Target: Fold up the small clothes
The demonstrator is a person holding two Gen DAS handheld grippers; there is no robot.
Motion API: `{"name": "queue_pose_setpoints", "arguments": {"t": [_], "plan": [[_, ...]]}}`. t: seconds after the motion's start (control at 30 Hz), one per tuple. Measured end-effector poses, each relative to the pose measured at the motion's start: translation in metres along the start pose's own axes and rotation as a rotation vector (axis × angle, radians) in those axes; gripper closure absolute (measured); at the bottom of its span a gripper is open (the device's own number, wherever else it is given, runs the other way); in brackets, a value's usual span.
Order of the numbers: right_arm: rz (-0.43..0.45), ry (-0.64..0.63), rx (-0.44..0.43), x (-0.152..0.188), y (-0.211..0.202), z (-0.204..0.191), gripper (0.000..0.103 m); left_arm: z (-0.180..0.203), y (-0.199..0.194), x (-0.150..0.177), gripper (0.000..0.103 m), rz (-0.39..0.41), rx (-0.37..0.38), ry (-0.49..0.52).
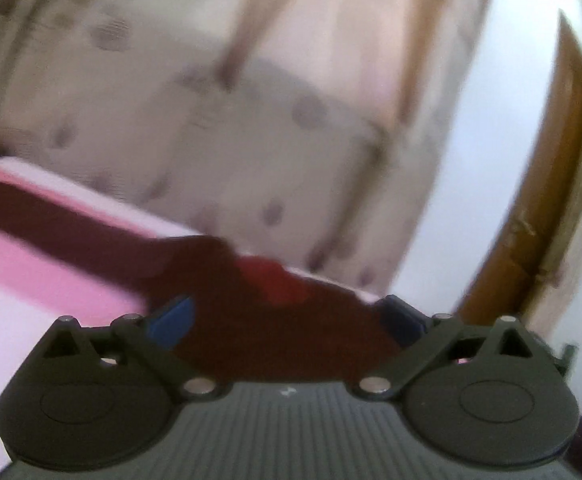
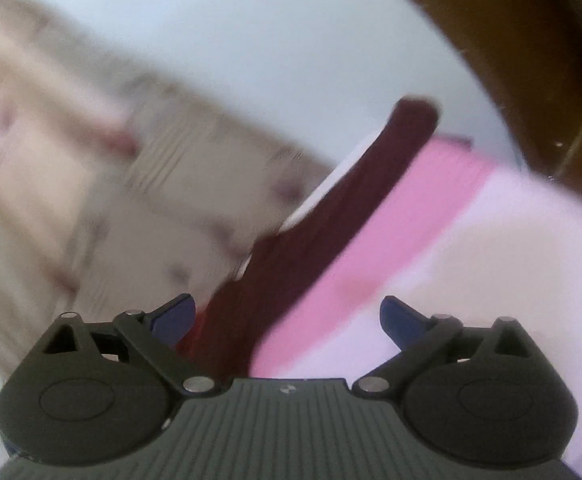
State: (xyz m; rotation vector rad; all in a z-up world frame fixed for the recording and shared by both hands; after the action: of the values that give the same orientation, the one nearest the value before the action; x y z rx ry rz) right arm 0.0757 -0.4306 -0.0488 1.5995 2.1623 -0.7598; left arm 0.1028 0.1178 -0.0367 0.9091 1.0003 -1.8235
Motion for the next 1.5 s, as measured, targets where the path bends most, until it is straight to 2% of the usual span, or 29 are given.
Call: {"name": "queue_pose_setpoints", "arguments": {"t": [0.13,0.23,0.3,0.47,0.5,0.53,0.57,0.63,0.7,0.77,0.83,0.9,0.97,1.07,1.17,1.27,1.43,1.5], "plan": [[0.084,0.014,0.129,-0.074,0.05,0.055,0.007,0.014,0.09,0.011,0.002,-0.099,-0.026,0.012],[0.113,0.021,0.25,-0.109,0.086,0.093,0.007,0.005,0.137,0.026,0.002,-0.175,-0.096,0.003],[0.137,0.044,0.283,-0.127,0.103,0.113,0.007,-0.006,0.144,0.035,0.002,-0.189,-0.142,0.0],[0.102,0.112,0.279,-0.154,0.151,0.155,0.011,-0.027,0.163,0.044,0.002,-0.156,-0.298,0.061],[0.073,0.12,0.278,-0.152,0.162,0.16,0.018,-0.032,0.165,0.044,0.002,-0.144,-0.338,0.066],[0.037,0.134,0.282,-0.151,0.173,0.165,0.035,-0.035,0.166,0.044,0.002,-0.133,-0.38,0.069],[0.017,0.144,0.275,-0.153,0.181,0.167,0.045,-0.037,0.167,0.043,0.002,-0.125,-0.417,0.068],[0.008,0.068,0.321,-0.162,0.193,0.161,0.073,-0.039,0.165,0.04,0.002,-0.097,-0.469,0.077],[0.009,0.024,0.345,-0.166,0.195,0.152,0.087,-0.041,0.158,0.034,0.002,-0.058,-0.512,0.084],[0.085,0.028,0.305,-0.174,0.181,0.143,0.087,-0.047,0.149,0.023,0.002,0.016,-0.547,0.091],[0.166,0.033,0.287,-0.184,0.161,0.128,0.087,-0.054,0.14,0.013,0.002,0.089,-0.592,0.089],[0.213,0.03,0.263,-0.191,0.147,0.107,0.087,-0.064,0.136,0.013,0.002,0.121,-0.62,0.07],[0.251,-0.002,0.241,-0.195,0.134,0.077,0.087,-0.074,0.137,0.021,0.002,0.086,-0.597,0.008],[0.279,-0.075,0.164,-0.196,0.125,0.019,0.087,-0.079,0.138,0.029,0.002,0.053,-0.535,-0.087],[0.273,-0.108,0.059,-0.188,0.128,-0.039,0.087,-0.073,0.133,0.03,0.002,0.067,-0.51,-0.067],[0.249,-0.136,-0.062,-0.166,0.143,-0.101,0.087,-0.074,0.132,0.031,0.002,0.073,-0.484,-0.076],[0.146,-0.157,-0.258,-0.106,0.184,-0.193,0.087,-0.09,0.127,0.025,0.002,0.102,-0.461,-0.175],[0.089,-0.185,-0.3,-0.074,0.201,-0.228,0.087,-0.1,0.125,0.024,0.002,0.102,-0.463,-0.231]]}}
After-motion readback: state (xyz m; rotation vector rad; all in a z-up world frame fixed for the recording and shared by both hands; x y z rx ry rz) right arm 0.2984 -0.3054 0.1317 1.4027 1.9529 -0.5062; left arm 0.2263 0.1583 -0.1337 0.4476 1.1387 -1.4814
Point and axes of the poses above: each gripper's, at about its wrist camera, not at the fingertips, and y roughly the way its jaws point, z to its right, x to its underside, the point moved 7 cm from there along y, roughly the way its jaws point, and after that the axes turned 6 degrees about -x, right-handed, at the moved point
